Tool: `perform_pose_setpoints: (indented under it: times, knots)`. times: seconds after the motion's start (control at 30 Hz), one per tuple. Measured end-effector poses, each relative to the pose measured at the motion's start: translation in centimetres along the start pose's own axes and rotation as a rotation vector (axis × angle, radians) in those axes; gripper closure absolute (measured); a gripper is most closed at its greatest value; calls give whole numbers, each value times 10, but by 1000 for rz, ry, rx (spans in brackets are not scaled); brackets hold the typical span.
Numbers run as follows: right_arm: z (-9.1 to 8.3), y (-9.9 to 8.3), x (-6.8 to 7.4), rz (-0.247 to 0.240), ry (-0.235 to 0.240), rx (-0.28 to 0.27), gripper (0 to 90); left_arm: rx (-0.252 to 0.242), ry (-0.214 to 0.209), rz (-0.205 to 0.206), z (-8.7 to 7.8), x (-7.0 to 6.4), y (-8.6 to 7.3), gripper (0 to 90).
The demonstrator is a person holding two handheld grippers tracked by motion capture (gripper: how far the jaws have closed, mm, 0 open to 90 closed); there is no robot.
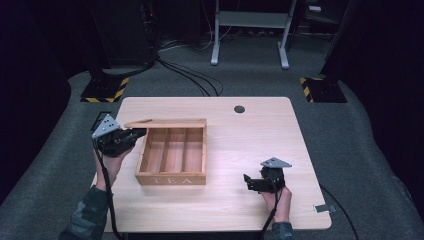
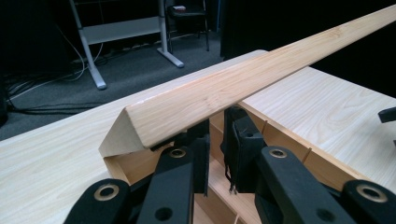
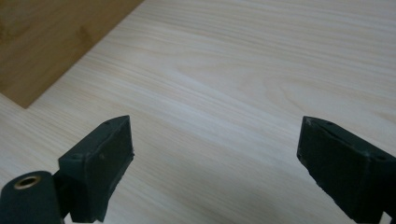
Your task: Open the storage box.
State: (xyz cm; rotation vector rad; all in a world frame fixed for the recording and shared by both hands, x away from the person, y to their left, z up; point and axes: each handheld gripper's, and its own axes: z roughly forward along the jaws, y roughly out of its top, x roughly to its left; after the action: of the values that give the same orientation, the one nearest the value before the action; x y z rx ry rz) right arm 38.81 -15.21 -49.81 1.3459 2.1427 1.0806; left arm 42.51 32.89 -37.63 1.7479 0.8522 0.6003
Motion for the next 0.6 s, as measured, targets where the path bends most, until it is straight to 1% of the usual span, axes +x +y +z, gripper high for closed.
perform_pose_setpoints:
  times: [0.03, 0.07, 0.13, 0.17, 0.23, 0.3, 0.37, 0.43, 0.47, 0.53, 0.57, 0.6]
  knots:
    - [2, 3, 3, -13, 6, 0, 99, 1, 1, -1, 0, 0, 1, 803]
    - [3, 4, 6, -10, 8, 2, 100, 6, 3, 4, 0, 1, 2, 803]
    - [8, 7, 10, -19, 16, 4, 101, 3, -2, 0, 1, 2, 5, 803]
    - [12, 6, 10, -15, 18, 14, 102, -2, 4, 4, 2, 2, 7, 803]
    - [14, 5, 11, -15, 18, 18, 103, 4, 3, 7, 2, 3, 9, 803]
    - [19, 3, 10, -20, 23, 21, 106, -2, 1, 3, 4, 4, 11, 803]
    - [23, 0, 10, -12, 22, 34, 108, -1, 4, 5, 4, 5, 14, 803]
    - [27, -3, 9, -25, 18, 41, 110, -2, 3, 4, 5, 5, 16, 803]
    - [28, -3, 10, -10, 17, 44, 110, -2, 7, 9, 6, 6, 17, 803]
    - [30, -4, 9, -12, 25, 44, 111, -2, 9, 9, 7, 6, 18, 803]
    - [31, -4, 9, -5, 21, 47, 112, 2, 8, 11, 7, 6, 19, 803]
    - [32, -4, 9, -13, 19, 42, 113, 1, 10, 12, 7, 6, 20, 803]
